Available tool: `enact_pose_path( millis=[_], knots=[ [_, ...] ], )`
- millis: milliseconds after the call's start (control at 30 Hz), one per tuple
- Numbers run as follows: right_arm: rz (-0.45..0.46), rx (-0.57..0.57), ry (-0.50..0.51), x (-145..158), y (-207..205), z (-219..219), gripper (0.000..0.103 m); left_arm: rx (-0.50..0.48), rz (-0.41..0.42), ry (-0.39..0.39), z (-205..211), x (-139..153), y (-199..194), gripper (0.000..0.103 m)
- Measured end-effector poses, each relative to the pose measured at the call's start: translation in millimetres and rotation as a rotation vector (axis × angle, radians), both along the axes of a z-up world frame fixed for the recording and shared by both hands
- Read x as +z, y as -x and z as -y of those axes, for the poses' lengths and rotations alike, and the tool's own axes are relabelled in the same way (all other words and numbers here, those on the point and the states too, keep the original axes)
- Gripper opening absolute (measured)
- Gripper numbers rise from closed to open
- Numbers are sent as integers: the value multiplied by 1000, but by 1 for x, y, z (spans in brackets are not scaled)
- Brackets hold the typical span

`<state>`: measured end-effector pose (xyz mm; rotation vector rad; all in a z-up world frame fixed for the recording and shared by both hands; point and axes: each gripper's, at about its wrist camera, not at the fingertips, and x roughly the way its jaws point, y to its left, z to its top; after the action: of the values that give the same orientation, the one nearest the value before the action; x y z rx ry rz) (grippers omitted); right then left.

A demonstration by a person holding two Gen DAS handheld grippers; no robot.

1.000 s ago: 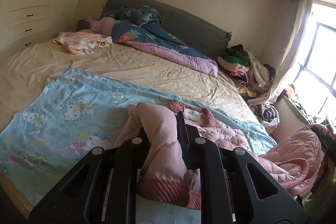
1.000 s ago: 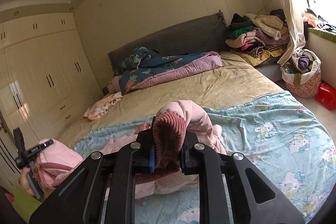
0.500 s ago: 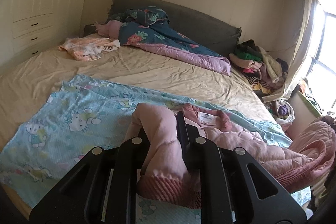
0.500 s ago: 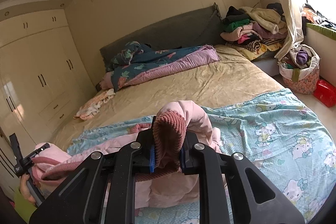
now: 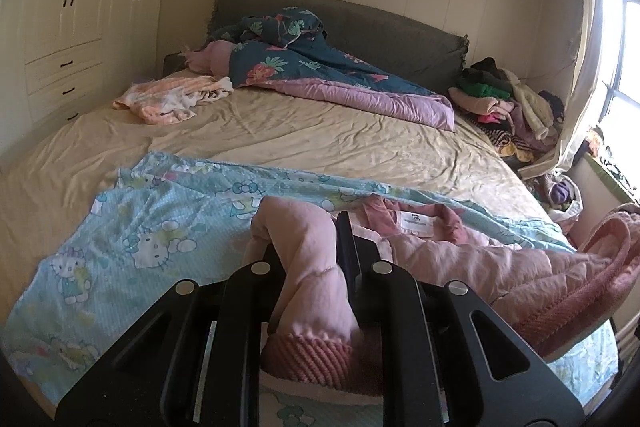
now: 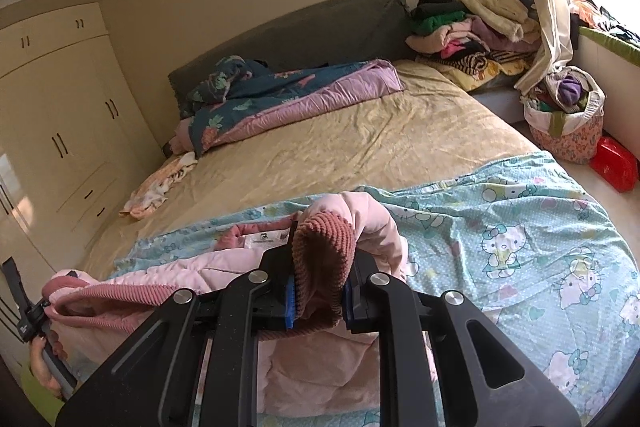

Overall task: Fold large clothes
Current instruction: 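Lift the hem with both tools and fold it toward the collar, then lay the hem on the jacket and open both tools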

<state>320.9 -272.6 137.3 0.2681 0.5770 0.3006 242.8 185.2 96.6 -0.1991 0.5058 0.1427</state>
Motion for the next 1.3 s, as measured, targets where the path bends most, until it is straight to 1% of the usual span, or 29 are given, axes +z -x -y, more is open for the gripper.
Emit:
enact_pose_path(
  millis=[200, 333, 667, 767, 867, 967, 1100, 1133, 1200, 1233, 1300],
  knots=[
    [-50, -20, 9, -20, -33, -1, 16, 8, -29, -43, 1, -11, -25, 9],
    [-91, -30, -2, -34, -55, 0, 16, 15, -47, -61, 1, -20, -39, 9],
    [-165, -14, -26, -63, -98, -3, 19, 24, -86, -60, -4, -43, -69, 9],
    [-189, -9, -43, -73, -109, -2, 20, 24, -95, -59, -5, -49, -76, 9],
    [-208, -1, -75, -79, -117, 0, 24, 24, -103, -52, -6, -53, -82, 9],
    [-230, 16, -125, -85, -125, 1, 30, 24, -110, -48, -6, -57, -88, 9],
    [-236, 36, -169, -88, -131, 4, 35, 23, -118, -38, -8, -61, -95, 9],
    [-234, 40, -179, -88, -132, 4, 39, 22, -121, -34, -9, -62, -96, 9],
    [-211, 56, -227, -89, -130, 7, 71, 19, -122, -28, -9, -64, -99, 9],
    [-197, 55, -240, -89, -128, 7, 74, 19, -123, -29, -9, -65, -100, 9],
    [-183, 79, -233, -90, -125, 3, 74, 18, -124, -29, -8, -66, -101, 9]
  ],
)
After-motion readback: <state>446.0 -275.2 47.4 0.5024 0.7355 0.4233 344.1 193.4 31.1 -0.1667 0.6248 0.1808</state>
